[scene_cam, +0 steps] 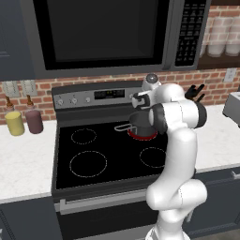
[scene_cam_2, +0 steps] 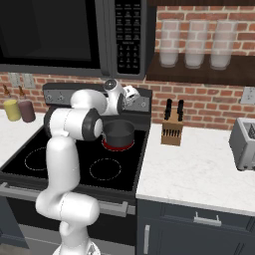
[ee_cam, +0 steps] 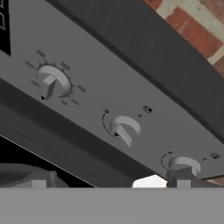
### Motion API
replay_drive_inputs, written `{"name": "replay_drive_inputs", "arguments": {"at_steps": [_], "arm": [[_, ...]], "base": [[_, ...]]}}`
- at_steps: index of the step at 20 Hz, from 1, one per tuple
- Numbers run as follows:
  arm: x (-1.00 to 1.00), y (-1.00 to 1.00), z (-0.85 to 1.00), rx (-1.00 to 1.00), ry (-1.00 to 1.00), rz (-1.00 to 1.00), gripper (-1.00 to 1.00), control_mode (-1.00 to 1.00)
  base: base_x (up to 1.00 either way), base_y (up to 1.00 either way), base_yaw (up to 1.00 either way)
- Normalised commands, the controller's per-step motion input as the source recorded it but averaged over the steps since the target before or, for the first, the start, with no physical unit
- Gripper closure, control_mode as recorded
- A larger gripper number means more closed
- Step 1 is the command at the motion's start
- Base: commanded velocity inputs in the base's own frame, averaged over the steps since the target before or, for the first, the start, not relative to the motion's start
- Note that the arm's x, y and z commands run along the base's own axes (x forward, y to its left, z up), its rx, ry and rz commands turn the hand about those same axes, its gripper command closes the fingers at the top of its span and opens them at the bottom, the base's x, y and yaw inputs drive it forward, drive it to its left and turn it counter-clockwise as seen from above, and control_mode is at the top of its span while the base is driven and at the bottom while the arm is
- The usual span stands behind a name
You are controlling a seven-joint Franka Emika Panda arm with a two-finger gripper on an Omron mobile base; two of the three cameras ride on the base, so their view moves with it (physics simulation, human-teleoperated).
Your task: Turn off the rear right burner of the stove.
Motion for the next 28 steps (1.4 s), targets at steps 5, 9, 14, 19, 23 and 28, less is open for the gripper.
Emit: {"name": "replay_drive_inputs", "arguments": {"at_steps": [5, 9, 14, 19, 23, 28], "arm": [[0.15, 0.00, -0.10, -0.01, -0.01, 0.00, -1.00, -1.00], [0.13, 0.00, -0.06, -0.01, -0.01, 0.00, -1.00, -1.00], [0.09, 0.00, -0.03, -0.07, 0.00, 0.00, -1.00, -1.00], [0.15, 0.00, -0.13, -0.12, -0.02, -0.01, -1.00, -1.00], [0.08, 0.00, -0.04, -0.04, -0.01, 0.00, -1.00, -1.00], [0.00, 0.00, 0.00, 0.00, 0.00, 0.00, -1.00, -1.00]], "base": [[0.00, 0.00, 0.00], [0.00, 0.00, 0.00], [0.00, 0.00, 0.00], [0.00, 0.00, 0.00], [0.00, 0.00, 0.00], [0.00, 0.00, 0.00]]}}
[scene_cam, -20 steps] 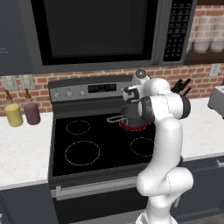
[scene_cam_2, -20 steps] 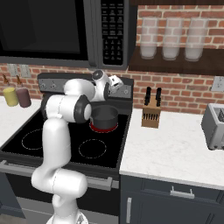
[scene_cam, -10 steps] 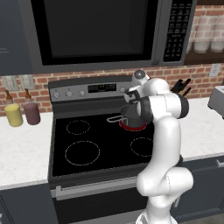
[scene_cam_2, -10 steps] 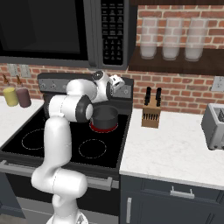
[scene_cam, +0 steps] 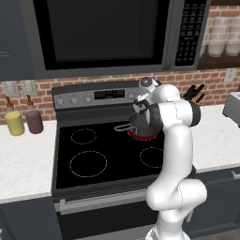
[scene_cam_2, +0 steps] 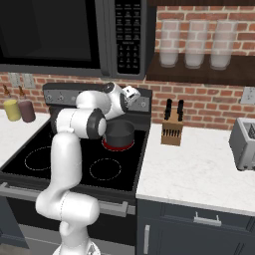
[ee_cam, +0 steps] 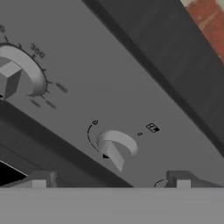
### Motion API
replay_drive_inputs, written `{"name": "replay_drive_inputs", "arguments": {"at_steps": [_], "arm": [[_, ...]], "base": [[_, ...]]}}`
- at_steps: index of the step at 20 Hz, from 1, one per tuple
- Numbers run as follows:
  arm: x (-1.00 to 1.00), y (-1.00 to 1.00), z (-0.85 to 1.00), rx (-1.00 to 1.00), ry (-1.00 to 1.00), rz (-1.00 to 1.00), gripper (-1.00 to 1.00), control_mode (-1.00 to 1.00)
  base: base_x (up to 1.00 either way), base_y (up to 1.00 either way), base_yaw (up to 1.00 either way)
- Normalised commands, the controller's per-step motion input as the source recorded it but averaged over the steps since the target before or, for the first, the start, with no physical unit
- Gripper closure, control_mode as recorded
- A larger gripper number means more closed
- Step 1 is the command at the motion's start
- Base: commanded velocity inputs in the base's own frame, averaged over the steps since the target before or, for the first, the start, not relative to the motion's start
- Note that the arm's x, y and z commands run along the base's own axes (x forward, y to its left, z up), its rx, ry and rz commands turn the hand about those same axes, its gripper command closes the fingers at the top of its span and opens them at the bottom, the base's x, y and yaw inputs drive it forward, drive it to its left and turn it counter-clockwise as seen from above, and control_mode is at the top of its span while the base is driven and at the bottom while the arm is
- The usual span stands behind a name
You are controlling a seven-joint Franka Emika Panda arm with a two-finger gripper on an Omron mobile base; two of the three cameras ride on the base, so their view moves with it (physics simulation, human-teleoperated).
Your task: Turn off the rear right burner of the stove.
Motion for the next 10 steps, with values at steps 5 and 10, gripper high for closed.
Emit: {"name": "replay_drive_inputs", "arguments": {"at_steps": [5, 10], "arm": [[0.03, 0.00, 0.00, 0.00, 0.00, 0.00, -1.00, -1.00], [0.14, 0.00, 0.00, 0.00, 0.00, 0.00, -1.00, -1.00]], "base": [[0.00, 0.00, 0.00], [0.00, 0.00, 0.00]]}}
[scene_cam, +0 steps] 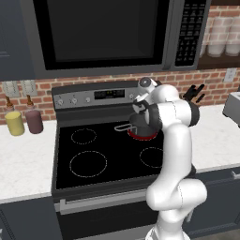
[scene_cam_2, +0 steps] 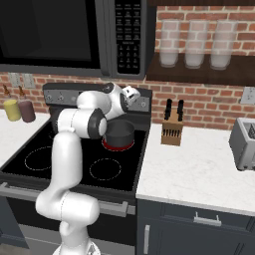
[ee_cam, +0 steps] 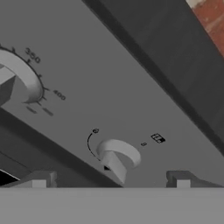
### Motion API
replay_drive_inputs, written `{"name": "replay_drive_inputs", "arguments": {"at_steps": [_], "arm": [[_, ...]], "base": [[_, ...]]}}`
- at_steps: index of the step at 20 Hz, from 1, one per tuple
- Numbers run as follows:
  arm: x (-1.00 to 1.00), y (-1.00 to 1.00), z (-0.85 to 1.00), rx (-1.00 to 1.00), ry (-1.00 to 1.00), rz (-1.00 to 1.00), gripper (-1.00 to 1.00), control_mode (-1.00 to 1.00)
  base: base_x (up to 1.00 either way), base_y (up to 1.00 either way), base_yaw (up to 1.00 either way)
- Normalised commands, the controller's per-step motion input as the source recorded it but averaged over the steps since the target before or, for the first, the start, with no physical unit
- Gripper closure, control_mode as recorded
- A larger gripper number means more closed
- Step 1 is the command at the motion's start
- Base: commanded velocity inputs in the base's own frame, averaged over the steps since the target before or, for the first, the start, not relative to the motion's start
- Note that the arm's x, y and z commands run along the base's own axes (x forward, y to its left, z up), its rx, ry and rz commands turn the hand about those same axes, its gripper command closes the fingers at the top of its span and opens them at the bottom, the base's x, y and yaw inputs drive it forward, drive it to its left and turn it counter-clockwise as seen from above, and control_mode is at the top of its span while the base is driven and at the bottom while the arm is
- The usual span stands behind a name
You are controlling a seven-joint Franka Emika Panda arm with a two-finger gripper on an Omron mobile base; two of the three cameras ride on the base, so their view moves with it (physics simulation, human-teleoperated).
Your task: Turn off the rear right burner of the stove.
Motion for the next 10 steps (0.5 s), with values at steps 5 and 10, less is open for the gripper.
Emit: {"name": "replay_drive_inputs", "arguments": {"at_steps": [5, 10], "arm": [[0.22, 0.00, 0.00, 0.00, 0.00, 0.00, -1.00, -1.00], [0.05, 0.00, -0.04, 0.00, 0.00, 0.00, -1.00, -1.00]], "base": [[0.00, 0.00, 0.00], [0.00, 0.00, 0.00]]}}
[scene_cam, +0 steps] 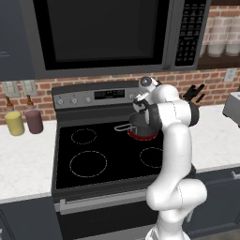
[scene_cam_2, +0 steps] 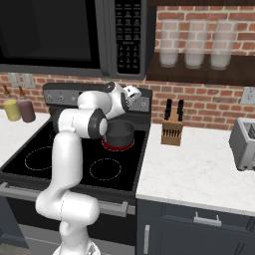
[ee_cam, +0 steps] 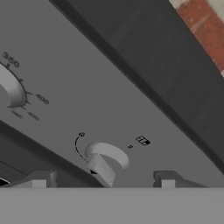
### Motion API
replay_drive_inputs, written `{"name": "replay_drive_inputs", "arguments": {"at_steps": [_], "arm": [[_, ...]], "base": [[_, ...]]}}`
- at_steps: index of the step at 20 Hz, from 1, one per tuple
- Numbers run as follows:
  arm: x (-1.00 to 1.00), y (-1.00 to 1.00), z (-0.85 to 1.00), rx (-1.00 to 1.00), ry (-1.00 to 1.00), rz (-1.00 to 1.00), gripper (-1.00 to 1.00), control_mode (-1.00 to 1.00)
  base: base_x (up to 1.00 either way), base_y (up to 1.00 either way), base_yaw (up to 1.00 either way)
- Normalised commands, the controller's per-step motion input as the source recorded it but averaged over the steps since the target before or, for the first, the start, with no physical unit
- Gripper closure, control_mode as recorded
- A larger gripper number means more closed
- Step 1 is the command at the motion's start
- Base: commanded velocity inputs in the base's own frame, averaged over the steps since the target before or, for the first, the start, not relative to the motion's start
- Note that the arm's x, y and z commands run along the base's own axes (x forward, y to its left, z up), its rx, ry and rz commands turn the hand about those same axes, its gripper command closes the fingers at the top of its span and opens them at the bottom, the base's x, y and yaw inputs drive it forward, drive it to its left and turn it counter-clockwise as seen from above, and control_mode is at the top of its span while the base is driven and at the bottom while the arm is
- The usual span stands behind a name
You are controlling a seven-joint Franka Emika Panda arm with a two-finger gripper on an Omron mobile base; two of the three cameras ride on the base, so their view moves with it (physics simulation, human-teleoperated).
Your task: Turn off the rear right burner of the stove.
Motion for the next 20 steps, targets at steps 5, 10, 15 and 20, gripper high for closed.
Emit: {"name": "replay_drive_inputs", "arguments": {"at_steps": [5, 10, 15, 20], "arm": [[0.03, 0.00, -0.06, 0.00, 0.00, 0.00, -1.00, -1.00], [0.16, 0.00, 0.00, 0.00, 0.00, 0.00, -1.00, -1.00], [0.16, 0.00, -0.01, 0.00, 0.00, 0.00, -1.00, -1.00], [0.01, 0.00, 0.00, 0.00, 0.00, 0.00, -1.00, -1.00]], "base": [[0.00, 0.00, 0.00], [0.00, 0.00, 0.00], [0.00, 0.00, 0.00], [0.00, 0.00, 0.00]]}}
